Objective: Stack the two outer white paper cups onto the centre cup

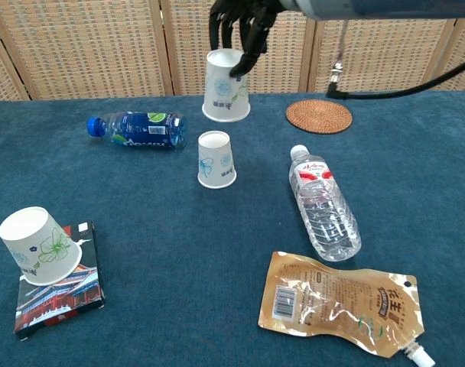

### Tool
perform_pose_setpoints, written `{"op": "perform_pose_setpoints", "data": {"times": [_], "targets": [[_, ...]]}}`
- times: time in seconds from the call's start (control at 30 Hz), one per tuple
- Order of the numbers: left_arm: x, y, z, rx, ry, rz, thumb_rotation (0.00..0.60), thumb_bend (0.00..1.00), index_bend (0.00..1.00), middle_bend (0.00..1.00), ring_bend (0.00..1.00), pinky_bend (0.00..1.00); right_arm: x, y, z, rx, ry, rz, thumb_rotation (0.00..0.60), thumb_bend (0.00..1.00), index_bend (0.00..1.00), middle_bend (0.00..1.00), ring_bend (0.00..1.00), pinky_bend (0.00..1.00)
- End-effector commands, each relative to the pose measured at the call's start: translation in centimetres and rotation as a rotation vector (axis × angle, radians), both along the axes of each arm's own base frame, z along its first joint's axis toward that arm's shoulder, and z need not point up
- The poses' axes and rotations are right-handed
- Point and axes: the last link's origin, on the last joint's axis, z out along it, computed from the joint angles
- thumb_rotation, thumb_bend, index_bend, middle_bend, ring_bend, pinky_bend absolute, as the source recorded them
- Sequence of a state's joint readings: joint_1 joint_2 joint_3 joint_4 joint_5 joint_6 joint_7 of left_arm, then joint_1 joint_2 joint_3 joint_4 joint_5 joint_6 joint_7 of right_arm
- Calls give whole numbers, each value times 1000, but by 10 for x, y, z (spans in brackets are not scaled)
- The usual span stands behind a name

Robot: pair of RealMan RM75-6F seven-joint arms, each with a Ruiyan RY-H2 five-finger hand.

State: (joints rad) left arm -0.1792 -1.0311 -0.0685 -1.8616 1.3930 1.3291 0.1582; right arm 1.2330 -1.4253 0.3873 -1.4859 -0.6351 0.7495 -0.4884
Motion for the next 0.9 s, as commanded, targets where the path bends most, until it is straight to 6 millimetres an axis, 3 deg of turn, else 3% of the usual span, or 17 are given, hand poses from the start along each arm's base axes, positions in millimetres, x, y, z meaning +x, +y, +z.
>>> {"op": "perform_pose_setpoints", "data": {"times": [0.03,0.33,0.77,0.8,0.87,0.9], "targets": [[-4,5,2,1,-7,24,600,0,0,0,0,0,18,-6,-38,19,72,-12,600,482,490,514,501,550],[-7,10,3,-7,-13,36,600,0,0,0,0,0,18,-8,-53,44,111,-44,600,483,490,514,502,550],[-8,11,2,-14,-11,42,600,0,0,0,0,0,9,-13,-44,34,125,-73,600,472,479,499,496,550],[-8,10,2,-13,-11,41,600,0,0,0,0,0,7,-12,-44,49,125,-80,600,429,436,460,466,532],[-7,11,2,-13,-11,41,600,0,0,0,0,0,2,-10,-45,103,130,-107,600,224,242,285,333,393],[-7,10,2,-15,-10,41,600,0,0,0,0,0,1,-9,-44,121,130,-116,600,96,111,149,218,263]]}}
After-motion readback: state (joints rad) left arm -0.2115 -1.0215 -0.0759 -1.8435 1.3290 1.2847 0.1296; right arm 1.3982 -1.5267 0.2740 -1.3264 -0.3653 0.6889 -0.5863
